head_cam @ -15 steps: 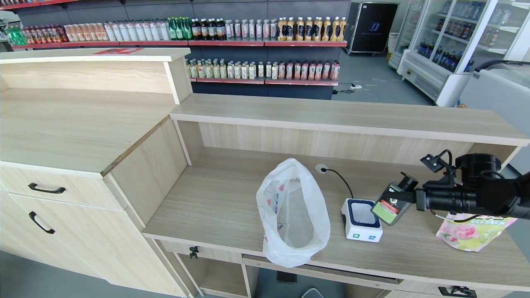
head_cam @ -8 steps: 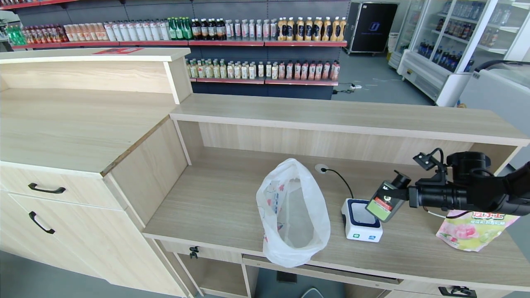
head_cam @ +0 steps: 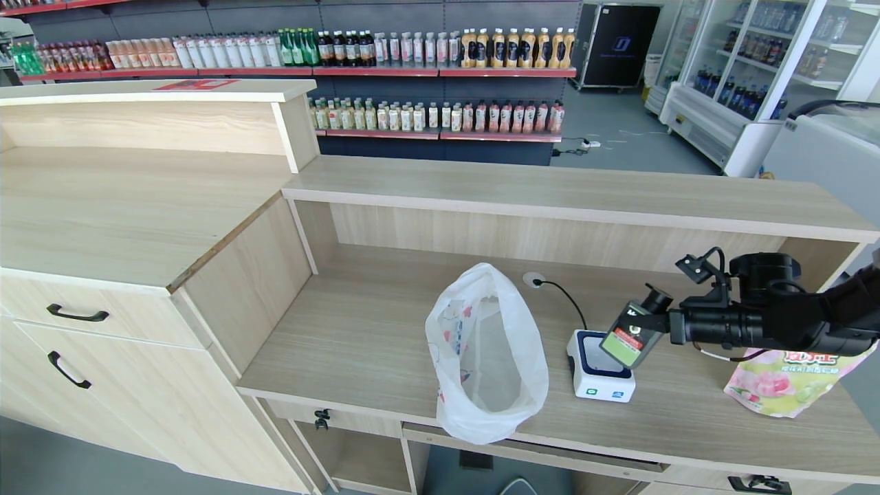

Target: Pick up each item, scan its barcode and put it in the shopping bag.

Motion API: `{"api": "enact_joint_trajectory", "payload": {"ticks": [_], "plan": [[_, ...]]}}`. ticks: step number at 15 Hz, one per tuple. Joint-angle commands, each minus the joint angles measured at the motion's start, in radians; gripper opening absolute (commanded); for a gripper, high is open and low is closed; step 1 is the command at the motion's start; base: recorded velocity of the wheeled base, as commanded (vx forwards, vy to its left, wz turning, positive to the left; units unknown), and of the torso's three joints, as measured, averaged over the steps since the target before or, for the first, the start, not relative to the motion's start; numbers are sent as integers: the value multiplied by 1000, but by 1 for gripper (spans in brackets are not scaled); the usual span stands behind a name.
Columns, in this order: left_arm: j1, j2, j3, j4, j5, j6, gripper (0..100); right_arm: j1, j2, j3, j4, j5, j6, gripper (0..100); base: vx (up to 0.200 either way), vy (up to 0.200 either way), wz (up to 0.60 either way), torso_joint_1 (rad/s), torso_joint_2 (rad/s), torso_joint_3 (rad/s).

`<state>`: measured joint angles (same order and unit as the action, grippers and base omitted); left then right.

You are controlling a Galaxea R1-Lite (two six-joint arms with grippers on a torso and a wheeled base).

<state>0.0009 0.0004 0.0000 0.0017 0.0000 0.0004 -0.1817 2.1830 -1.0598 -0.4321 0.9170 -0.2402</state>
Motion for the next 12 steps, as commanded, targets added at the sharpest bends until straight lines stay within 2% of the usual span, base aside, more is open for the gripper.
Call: {"api": "enact_joint_trajectory", "payload": {"ticks": [1,6,9,12], "plan": [[1,0,0,0,0,0,100,5,9,-9,0,0,4,0,0,0,0,0,0,0],[1,0,0,1,0,0,100,11,-6,-26,-2,0,22,0,0,0,0,0,0,0],[1,0,0,1,0,1,100,-7,-180,49,-4,-52,4,0,0,0,0,0,0,0],[1,0,0,0,0,0,100,-145,-479,135,108,-383,-238,0,0,0,0,0,0,0]]}}
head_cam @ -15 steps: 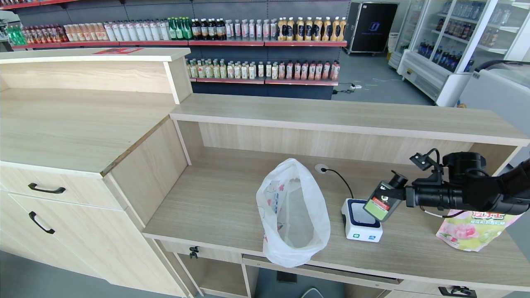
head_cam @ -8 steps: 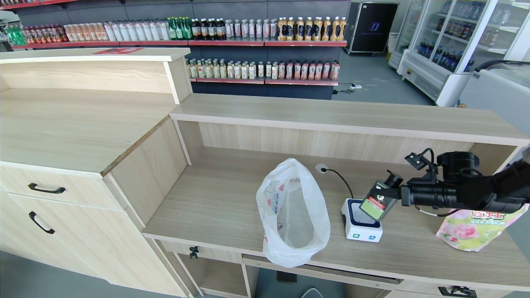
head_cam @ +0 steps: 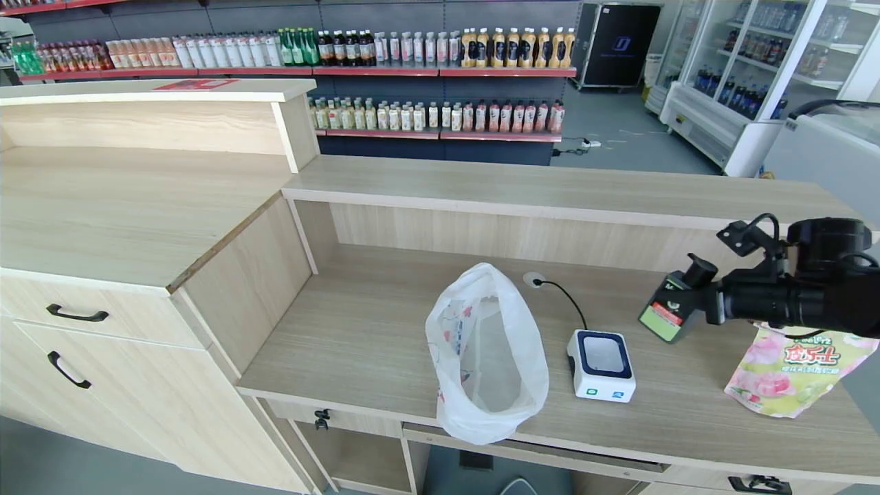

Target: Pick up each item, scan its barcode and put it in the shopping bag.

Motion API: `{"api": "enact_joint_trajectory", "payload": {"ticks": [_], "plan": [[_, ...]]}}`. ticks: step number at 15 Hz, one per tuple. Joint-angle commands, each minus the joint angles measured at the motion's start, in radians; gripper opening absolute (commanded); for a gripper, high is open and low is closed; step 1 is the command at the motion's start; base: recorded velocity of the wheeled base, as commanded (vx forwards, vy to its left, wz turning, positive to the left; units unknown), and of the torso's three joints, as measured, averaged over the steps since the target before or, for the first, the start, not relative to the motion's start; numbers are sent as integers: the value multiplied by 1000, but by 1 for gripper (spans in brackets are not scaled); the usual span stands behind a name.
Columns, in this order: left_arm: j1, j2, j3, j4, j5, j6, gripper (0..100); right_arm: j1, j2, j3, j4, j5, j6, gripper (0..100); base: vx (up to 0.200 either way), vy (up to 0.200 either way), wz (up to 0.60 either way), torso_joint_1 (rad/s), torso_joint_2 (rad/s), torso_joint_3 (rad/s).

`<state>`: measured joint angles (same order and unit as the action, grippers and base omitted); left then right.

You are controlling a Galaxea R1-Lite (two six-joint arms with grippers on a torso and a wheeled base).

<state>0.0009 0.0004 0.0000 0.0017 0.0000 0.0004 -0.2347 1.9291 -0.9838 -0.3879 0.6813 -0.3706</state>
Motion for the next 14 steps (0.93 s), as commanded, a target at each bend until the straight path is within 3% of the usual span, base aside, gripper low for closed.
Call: {"api": "enact_joint_trajectory", "payload": {"ticks": [1,4,7,11,14], "plan": [[1,0,0,1,0,0,100,-135,-271,62,98,-187,-166,0,0,0,0,0,0,0],[1,0,0,0,0,1,100,-236,-337,77,135,-178,-312,0,0,0,0,0,0,0],[1,0,0,0,0,0,100,-218,-349,88,63,-164,-306,0,0,0,600,-2,2,1],[1,0,0,0,0,1,100,-20,-288,88,-128,-190,-241,0,0,0,600,1,4,1],[1,0,0,0,0,1,100,103,-173,74,-204,-181,-151,0,0,0,0,0,0,0]]}}
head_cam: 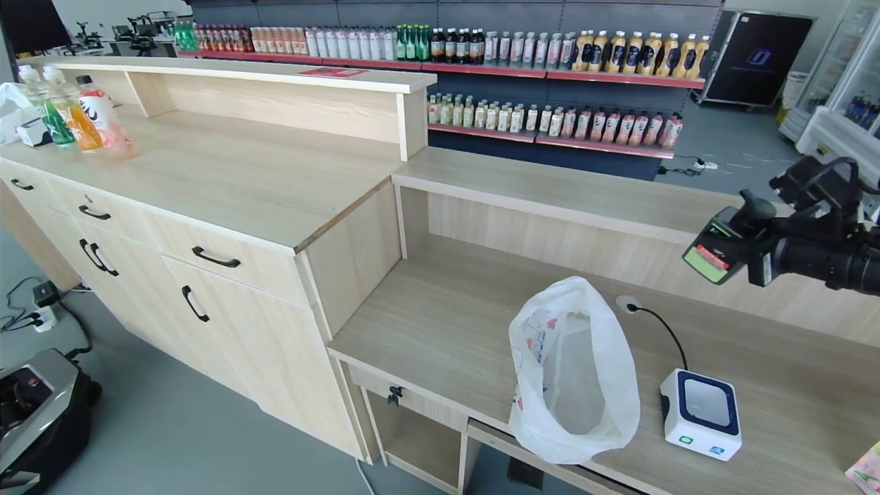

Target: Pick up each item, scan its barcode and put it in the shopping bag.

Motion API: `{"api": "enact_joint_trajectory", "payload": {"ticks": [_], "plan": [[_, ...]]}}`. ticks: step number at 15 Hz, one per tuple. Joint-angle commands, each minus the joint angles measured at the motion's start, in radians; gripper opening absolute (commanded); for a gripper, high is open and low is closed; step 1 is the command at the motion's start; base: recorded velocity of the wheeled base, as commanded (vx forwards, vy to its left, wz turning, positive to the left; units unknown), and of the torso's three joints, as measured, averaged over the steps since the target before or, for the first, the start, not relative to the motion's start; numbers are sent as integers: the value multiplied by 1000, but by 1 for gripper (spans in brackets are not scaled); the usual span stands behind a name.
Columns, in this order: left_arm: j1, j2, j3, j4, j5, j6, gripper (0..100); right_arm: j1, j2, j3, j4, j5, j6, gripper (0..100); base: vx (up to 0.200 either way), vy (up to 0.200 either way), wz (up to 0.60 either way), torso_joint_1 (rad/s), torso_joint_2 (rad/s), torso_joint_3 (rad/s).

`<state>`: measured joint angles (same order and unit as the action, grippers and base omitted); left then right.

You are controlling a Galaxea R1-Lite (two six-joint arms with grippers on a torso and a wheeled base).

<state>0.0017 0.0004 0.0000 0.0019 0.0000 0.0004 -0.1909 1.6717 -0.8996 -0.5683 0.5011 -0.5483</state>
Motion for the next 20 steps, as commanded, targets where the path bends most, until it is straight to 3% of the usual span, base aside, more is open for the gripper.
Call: {"api": "enact_joint_trajectory", "payload": {"ticks": [1,4,8,13,20], "plan": [[0,0,0,0,0,0,100,96,157,-5,-79,-1,48,0,0,0,0,0,0,0],[0,0,0,0,0,1,100,160,327,10,-217,24,48,0,0,0,0,0,0,0],[0,0,0,0,0,0,100,174,427,14,-226,160,71,0,0,0,0,0,0,0],[0,0,0,0,0,0,100,172,540,-13,-245,162,62,0,0,0,0,0,0,0],[0,0,0,0,0,1,100,212,708,-73,-403,162,53,0,0,0,0,0,0,0]]}}
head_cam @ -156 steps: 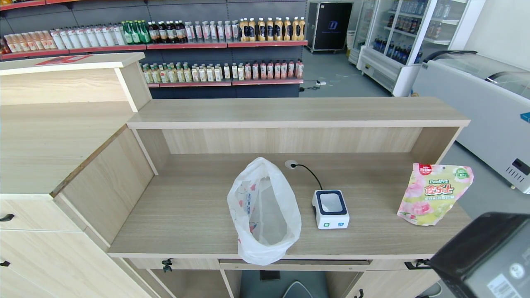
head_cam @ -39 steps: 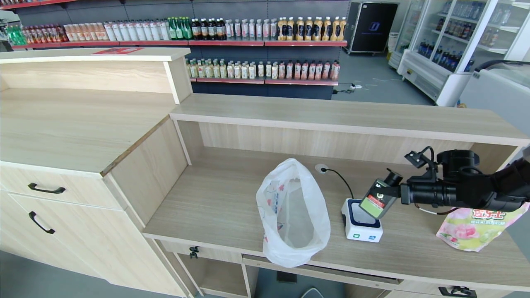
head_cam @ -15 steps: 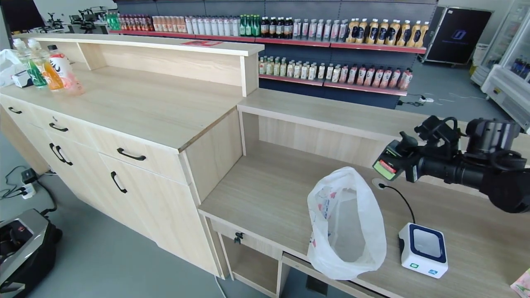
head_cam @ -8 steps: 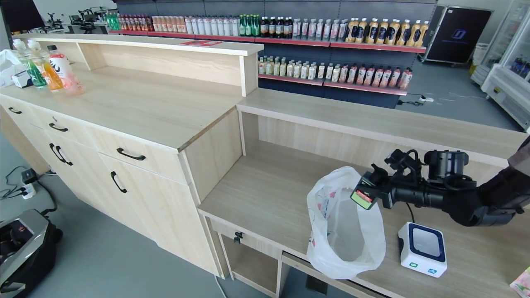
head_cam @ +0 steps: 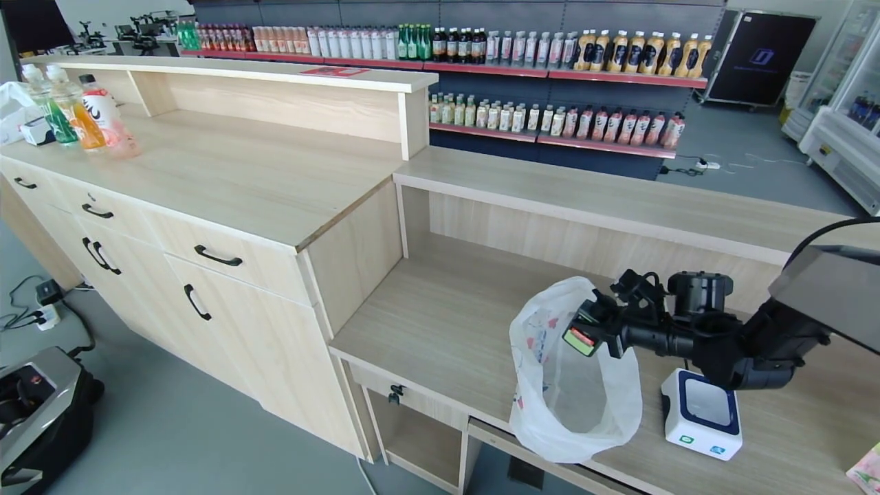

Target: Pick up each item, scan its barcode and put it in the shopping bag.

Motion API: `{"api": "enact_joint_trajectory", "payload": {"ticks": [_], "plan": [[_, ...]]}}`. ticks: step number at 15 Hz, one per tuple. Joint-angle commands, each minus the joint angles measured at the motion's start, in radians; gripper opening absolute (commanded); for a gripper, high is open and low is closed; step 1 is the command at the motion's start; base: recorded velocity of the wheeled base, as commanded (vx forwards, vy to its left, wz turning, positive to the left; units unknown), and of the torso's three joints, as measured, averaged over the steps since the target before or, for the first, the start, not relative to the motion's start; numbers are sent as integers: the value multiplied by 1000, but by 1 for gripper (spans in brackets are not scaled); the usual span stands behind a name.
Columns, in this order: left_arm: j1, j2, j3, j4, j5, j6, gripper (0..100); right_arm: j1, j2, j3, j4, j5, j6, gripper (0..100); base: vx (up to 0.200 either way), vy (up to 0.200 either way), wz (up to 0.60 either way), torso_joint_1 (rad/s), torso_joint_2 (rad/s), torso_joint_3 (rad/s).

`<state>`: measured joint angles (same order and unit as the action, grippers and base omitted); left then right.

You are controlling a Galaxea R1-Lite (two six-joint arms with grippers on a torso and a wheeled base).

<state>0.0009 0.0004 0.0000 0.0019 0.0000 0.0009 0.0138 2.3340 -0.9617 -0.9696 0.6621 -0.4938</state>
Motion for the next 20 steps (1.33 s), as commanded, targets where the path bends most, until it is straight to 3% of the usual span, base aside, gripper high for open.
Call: {"api": "enact_joint_trajectory", "payload": {"ticks": [1,9,18,19,20], "plan": [[1,0,0,0,0,-1,100,14,74,-31,-18,1,-3,0,0,0,0,0,0,0],[1,0,0,0,0,1,100,25,220,-206,-29,-3,3,0,0,0,0,0,0,0],[1,0,0,0,0,-1,100,20,297,-262,-20,-6,6,0,0,0,0,0,0,0],[1,0,0,0,0,-1,100,18,294,-261,-18,-6,14,100,0,0,0,0,0,0],[1,0,0,0,0,-1,100,20,288,-264,-20,-6,35,100,0,0,0,0,0,0]]}}
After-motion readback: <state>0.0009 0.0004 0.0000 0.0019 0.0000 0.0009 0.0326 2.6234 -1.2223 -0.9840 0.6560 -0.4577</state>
